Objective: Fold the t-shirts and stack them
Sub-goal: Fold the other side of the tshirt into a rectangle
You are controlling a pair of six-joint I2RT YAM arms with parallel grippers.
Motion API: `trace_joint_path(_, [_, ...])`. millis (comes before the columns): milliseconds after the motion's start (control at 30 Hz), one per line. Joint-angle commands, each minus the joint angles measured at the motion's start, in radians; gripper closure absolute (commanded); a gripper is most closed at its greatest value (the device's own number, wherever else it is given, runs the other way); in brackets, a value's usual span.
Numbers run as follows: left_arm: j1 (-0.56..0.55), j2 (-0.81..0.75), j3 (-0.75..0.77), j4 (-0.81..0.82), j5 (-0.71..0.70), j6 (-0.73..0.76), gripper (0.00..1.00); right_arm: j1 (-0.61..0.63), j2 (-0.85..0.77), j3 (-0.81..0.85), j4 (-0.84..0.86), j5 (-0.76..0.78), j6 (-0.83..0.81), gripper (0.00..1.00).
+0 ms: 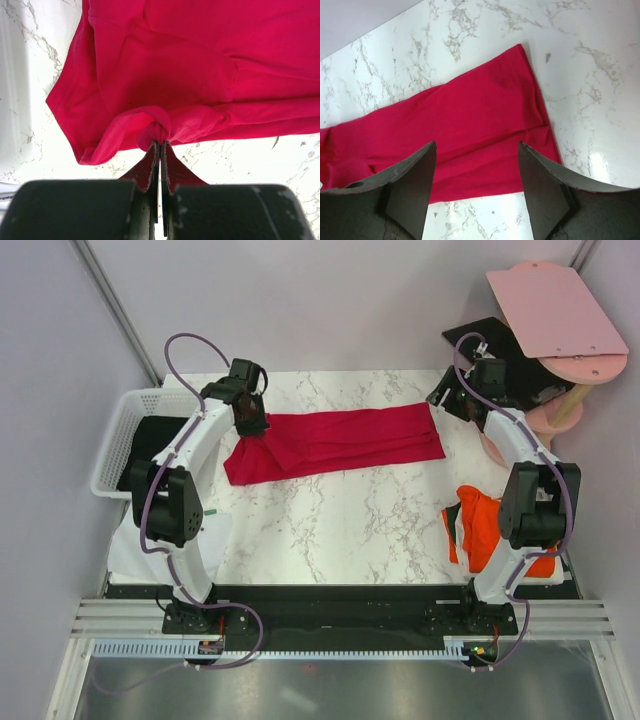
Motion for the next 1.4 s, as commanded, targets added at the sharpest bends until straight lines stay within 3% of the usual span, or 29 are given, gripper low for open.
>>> trace_joint_path(0, [0.011, -0.025, -0.004, 0.028, 0.004, 0.047, 0.98, 0.028, -0.049, 0.027, -0.004, -0.01, -0.035, 0.27])
trace_joint_path(333, [0.026, -0.049, -0.043, 0.034, -0.002, 0.054, 0.98, 0.04, -0.002, 0.044, -0.024, -0.063, -0.053, 0.27])
trace_joint_path(467, [0.026, -0.055, -0.061, 0.044, 0.005, 0.051, 0.98, 0.095, 0.047, 0.153, -0.085, -0.046, -0.127, 0.32])
trace_joint_path(567, [0.026, -0.057, -0.075, 0.047, 0.007, 0.048, 0.98, 0.152, 0.148, 0.283, -0.179, 0.031, -0.182, 0.49])
trace_joint_path(600, [0.026, -0.059, -0.078, 0.048, 0.005, 0.048, 0.98, 0.178, 0.173, 0.32, -0.234, 0.054, -0.223, 0.74])
trace_joint_path(633, [0.026, -0.06, -0.081, 0.05, 0.005, 0.048, 0.98, 0.189, 0.196, 0.389, -0.26, 0.119, -0.233, 0.92])
trace_joint_path(667, [0.026, -0.063, -0.086, 0.05, 0.004, 0.048, 0.98, 0.196, 0.237, 0.42, -0.3, 0.143, -0.242, 1.0])
trace_joint_path(833, [0.03, -0.065, -0.095, 0.054, 0.001, 0.05, 0.98, 0.216, 0.34, 0.601, -0.395, 0.31, -0.28, 1.0])
trace_joint_path(1100, [0.031, -0.065, -0.119, 0.067, 0.008, 0.048, 0.98, 0.213, 0.409, 0.699, -0.403, 0.653, -0.316, 1.0])
trace_joint_path(1200, [0.031, -0.065, -0.133, 0.073, 0.007, 0.05, 0.98, 0.204, 0.412, 0.704, -0.372, 0.736, -0.314, 1.0])
trace_joint_path(1367, [0.033, -0.068, -0.144, 0.074, 0.005, 0.053, 0.98, 0.149, 0.426, 0.716, -0.325, 0.746, -0.297, 1.0])
